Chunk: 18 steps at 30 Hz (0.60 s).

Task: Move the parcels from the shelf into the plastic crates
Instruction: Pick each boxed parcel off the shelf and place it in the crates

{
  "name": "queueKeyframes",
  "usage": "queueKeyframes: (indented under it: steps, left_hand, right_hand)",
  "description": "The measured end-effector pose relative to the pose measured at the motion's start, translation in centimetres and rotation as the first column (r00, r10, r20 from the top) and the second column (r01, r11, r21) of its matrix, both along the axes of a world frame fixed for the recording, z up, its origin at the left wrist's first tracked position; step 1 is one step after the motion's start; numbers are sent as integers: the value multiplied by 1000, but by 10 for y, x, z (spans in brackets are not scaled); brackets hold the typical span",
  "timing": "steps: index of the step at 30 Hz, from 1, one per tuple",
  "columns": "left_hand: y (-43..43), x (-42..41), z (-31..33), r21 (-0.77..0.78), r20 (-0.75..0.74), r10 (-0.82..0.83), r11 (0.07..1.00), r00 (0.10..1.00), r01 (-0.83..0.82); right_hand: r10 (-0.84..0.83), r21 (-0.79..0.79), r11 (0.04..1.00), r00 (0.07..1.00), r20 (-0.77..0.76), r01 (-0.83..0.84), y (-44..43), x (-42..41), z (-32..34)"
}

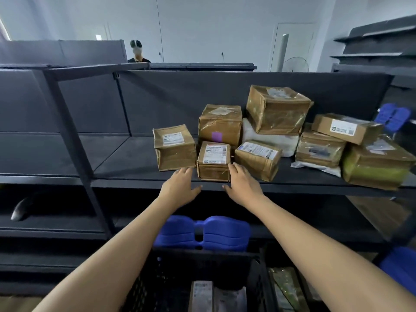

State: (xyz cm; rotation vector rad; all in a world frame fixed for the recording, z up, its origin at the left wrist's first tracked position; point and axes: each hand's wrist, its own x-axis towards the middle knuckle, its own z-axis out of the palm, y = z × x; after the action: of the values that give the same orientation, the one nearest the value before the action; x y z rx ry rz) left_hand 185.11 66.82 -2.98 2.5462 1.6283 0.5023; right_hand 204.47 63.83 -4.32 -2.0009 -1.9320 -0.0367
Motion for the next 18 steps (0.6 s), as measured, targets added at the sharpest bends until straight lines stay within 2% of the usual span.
queueKeyframes:
  steps: [11,18]
  left_hand:
    - [49,4,9,-29,-17,-120,992,993,119]
    - [79,21,10,-39,-7,-176,984,984,176]
  right_hand:
    - [-96,6,995,995,3,96,37,-9,7]
    - [-97,-37,994,995,26,98,52,-4,8]
